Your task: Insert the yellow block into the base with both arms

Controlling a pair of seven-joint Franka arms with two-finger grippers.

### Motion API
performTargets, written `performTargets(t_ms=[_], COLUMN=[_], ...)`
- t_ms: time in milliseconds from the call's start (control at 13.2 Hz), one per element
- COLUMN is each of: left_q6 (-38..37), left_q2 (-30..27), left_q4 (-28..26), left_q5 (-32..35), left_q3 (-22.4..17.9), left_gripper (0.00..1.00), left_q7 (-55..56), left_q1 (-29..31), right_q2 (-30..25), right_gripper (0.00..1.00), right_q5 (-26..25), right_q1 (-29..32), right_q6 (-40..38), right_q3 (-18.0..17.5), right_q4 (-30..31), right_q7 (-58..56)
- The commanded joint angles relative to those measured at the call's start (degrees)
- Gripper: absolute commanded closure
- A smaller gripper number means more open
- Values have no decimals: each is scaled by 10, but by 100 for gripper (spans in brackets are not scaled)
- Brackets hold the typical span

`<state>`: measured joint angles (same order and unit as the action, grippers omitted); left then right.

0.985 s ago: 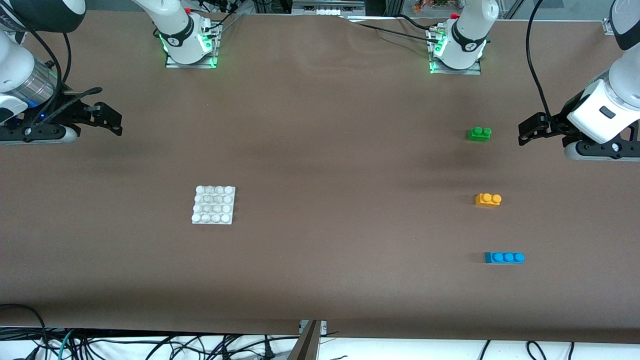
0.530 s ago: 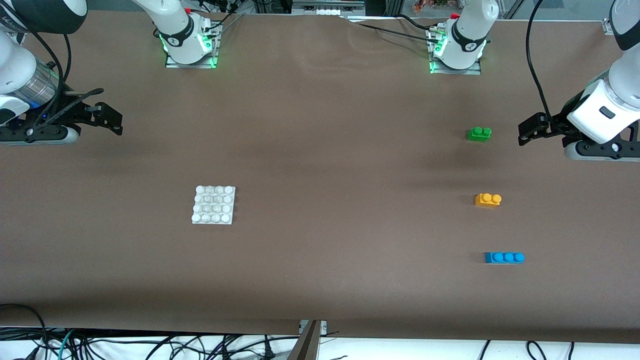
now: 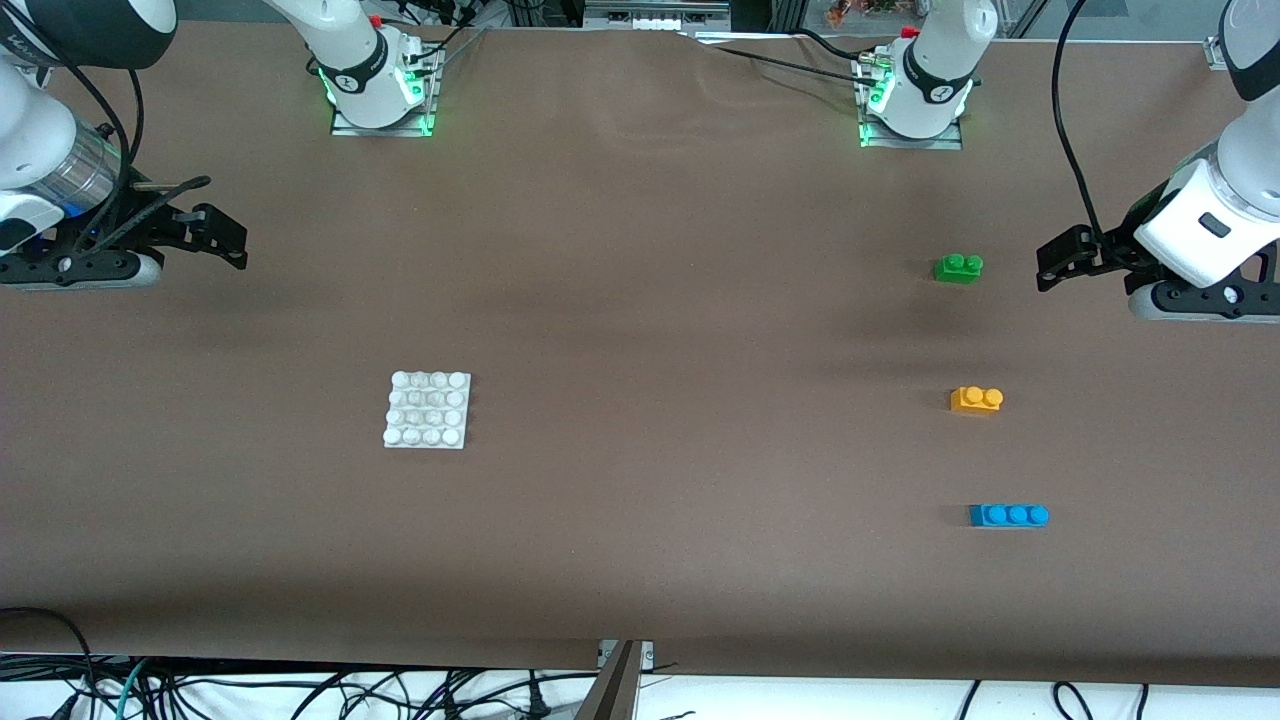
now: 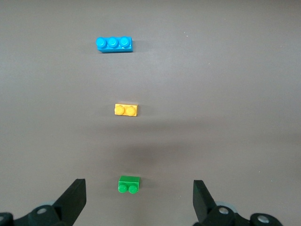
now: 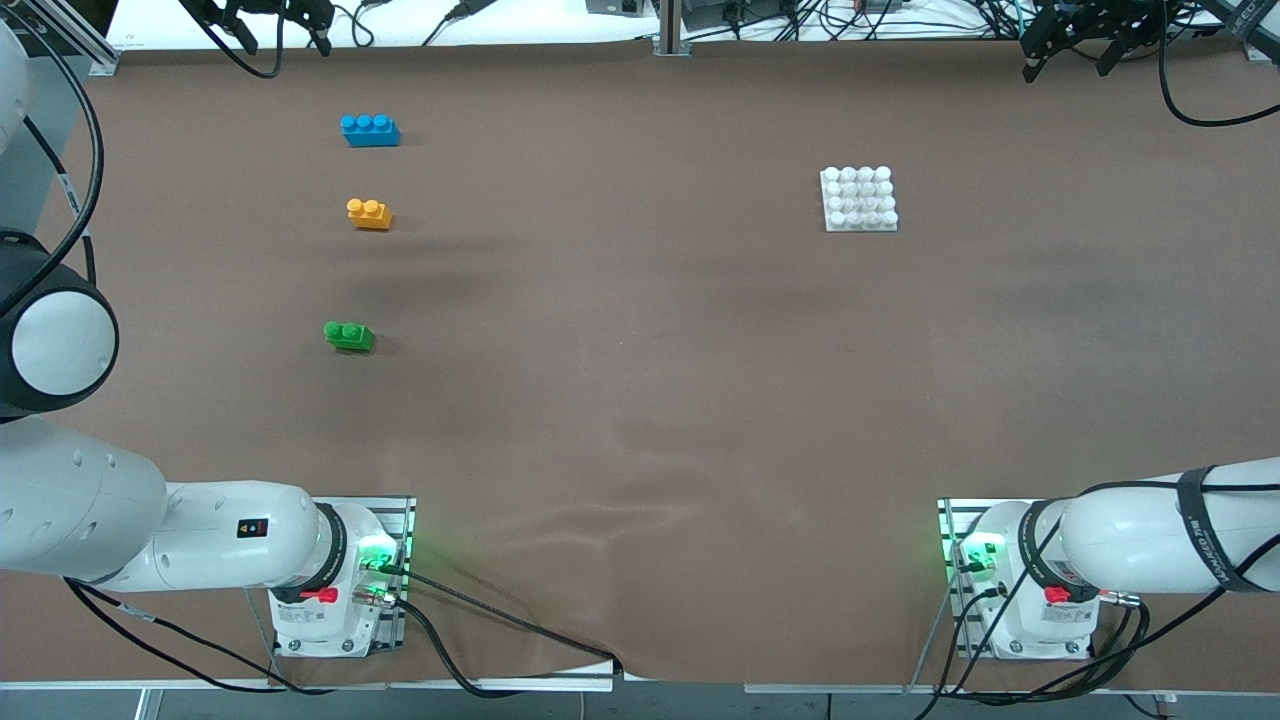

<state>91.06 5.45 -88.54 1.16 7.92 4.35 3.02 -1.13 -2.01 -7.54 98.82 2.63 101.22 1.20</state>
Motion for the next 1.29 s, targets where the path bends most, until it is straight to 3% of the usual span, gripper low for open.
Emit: performTargets(t_ms=[0,1212], left_q6=[-8,-7], left_q2=[6,6], left_q4=[16,17], left_q5=[4,-20], left_q3=[3,0], left_gripper=[0,0], left_q7=[0,0], left_q1=[2,6], right_q2=[-8,-20], right_gripper=[1,1], right_q5=[-2,14], right_q1=[9,9], right_q6=[-7,-50], right_q3=[-11,-24], right_q4=[6,12], right_q7=[-20,-16])
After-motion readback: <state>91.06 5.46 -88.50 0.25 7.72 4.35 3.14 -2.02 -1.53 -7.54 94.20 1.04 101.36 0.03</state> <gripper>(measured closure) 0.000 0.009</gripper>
